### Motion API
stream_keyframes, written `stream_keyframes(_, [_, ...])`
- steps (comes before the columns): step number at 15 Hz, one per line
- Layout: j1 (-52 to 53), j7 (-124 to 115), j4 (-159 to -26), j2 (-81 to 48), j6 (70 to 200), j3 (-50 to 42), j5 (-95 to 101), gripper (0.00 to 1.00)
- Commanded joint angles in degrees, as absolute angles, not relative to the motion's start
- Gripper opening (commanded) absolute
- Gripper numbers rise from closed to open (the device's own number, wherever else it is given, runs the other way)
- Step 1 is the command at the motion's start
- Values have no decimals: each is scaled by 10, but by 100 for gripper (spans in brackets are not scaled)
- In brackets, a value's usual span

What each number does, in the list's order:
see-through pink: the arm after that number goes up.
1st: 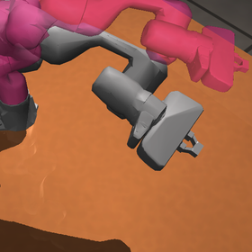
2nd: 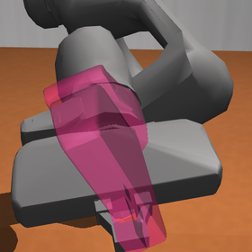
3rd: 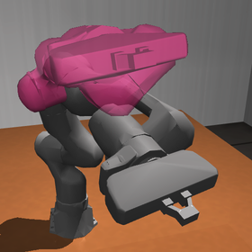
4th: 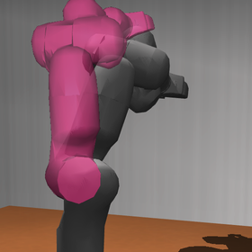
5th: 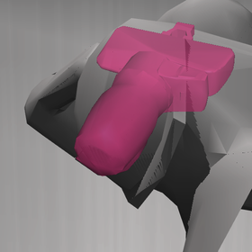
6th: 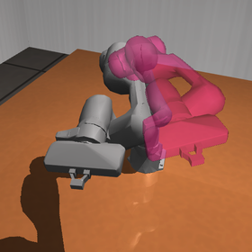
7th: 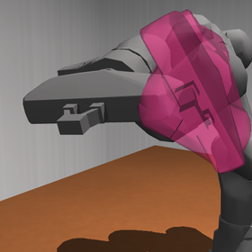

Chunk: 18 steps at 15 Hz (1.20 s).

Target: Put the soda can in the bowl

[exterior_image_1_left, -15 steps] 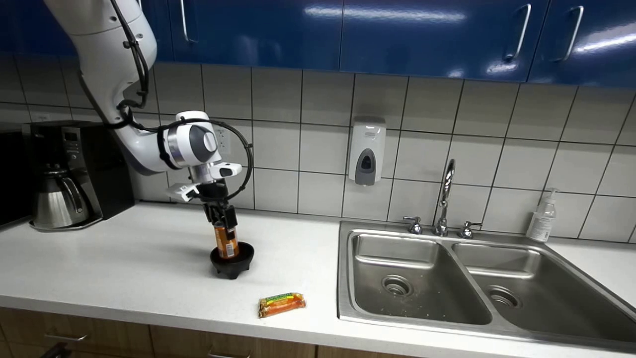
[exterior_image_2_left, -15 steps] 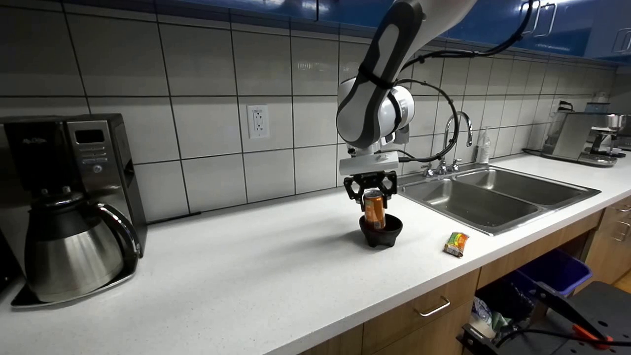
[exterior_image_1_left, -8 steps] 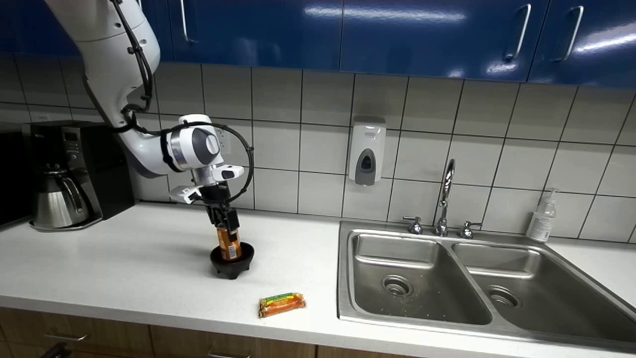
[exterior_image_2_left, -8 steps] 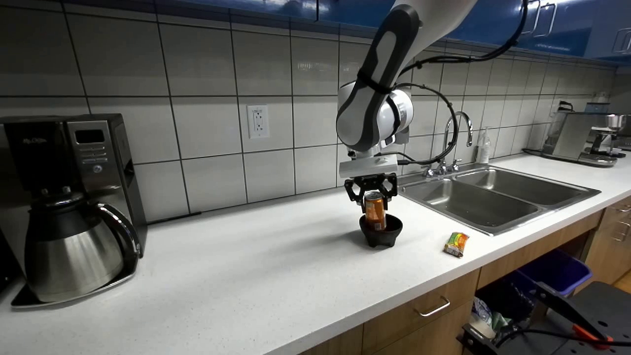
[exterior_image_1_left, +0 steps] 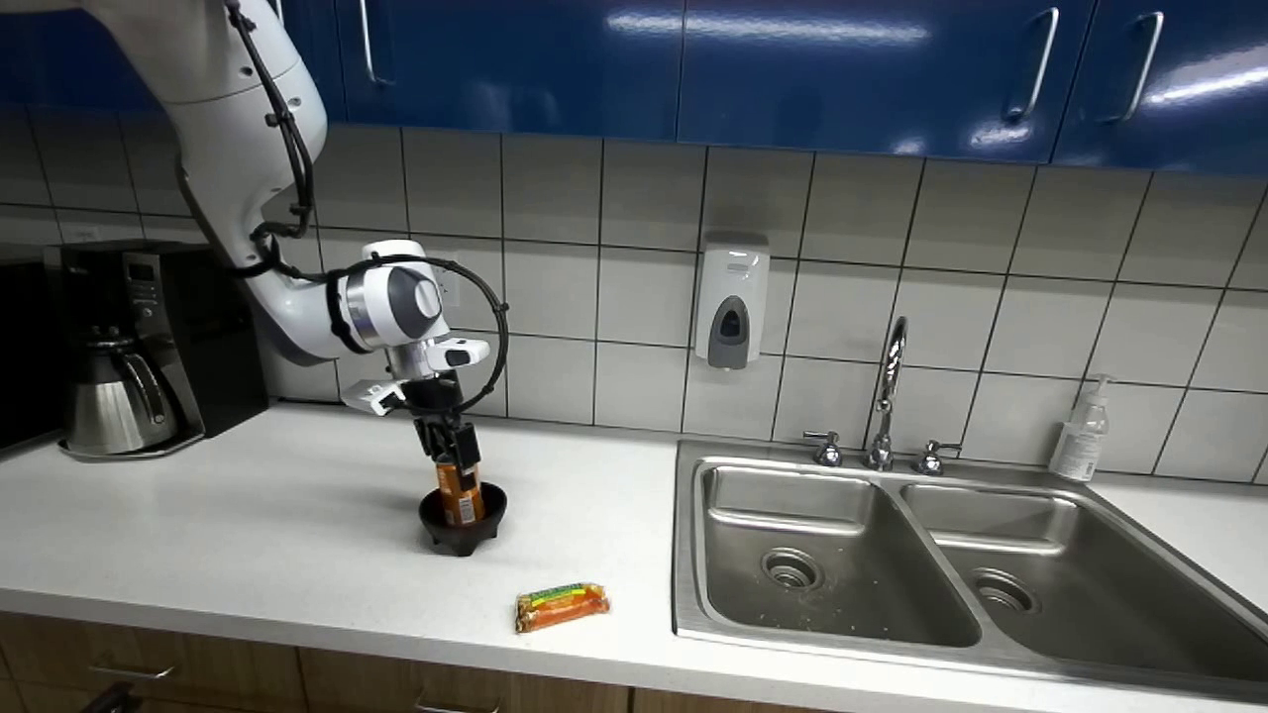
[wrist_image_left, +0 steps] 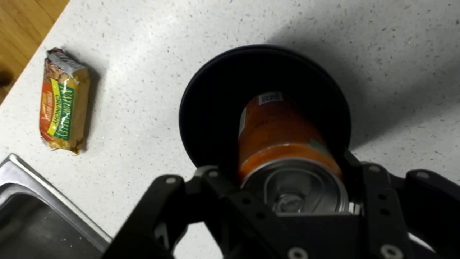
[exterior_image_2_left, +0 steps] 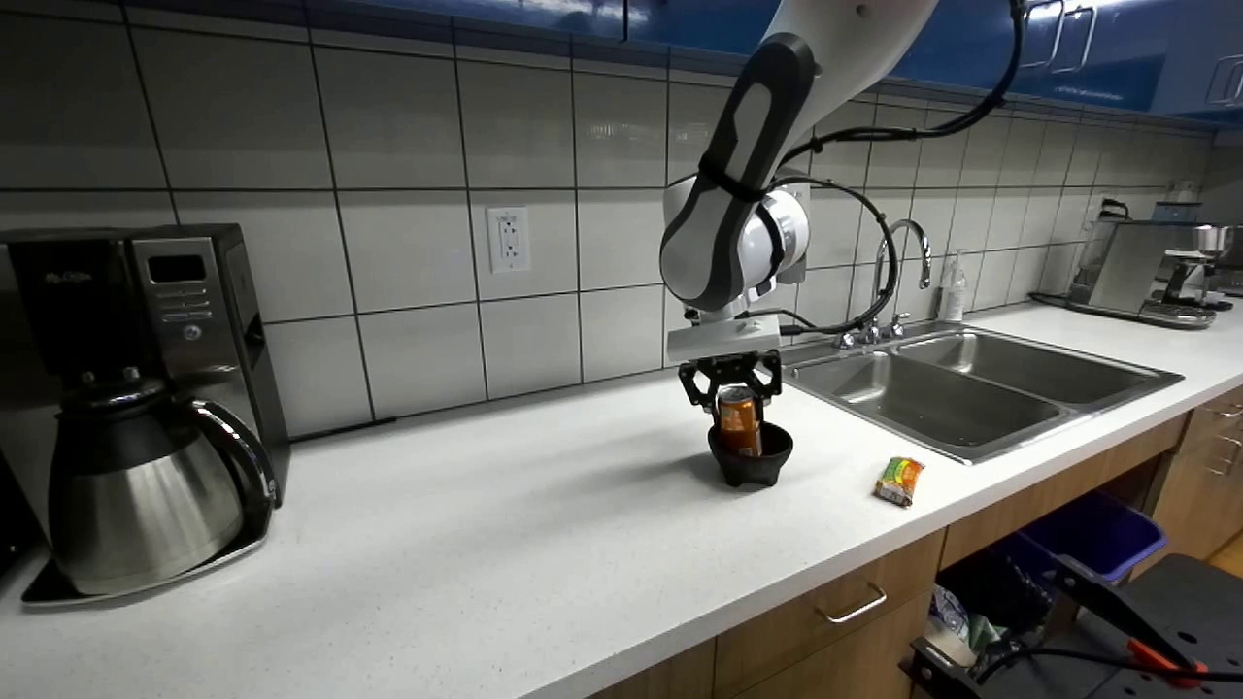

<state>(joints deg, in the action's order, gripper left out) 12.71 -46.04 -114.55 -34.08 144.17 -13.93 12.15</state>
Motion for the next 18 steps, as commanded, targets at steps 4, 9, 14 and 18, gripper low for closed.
stream_keyframes(4, [115,-464,-1123,-347,1423,-134,111,39])
stream_keyframes(9, [111,-463,-1119,-349,1417,-134,107,90])
stream_keyframes(14, [111,-464,-1113,-349,1413,-133,107,100])
stream_keyframes(18, [109,-464,-1115,-331,1420,-132,102,100])
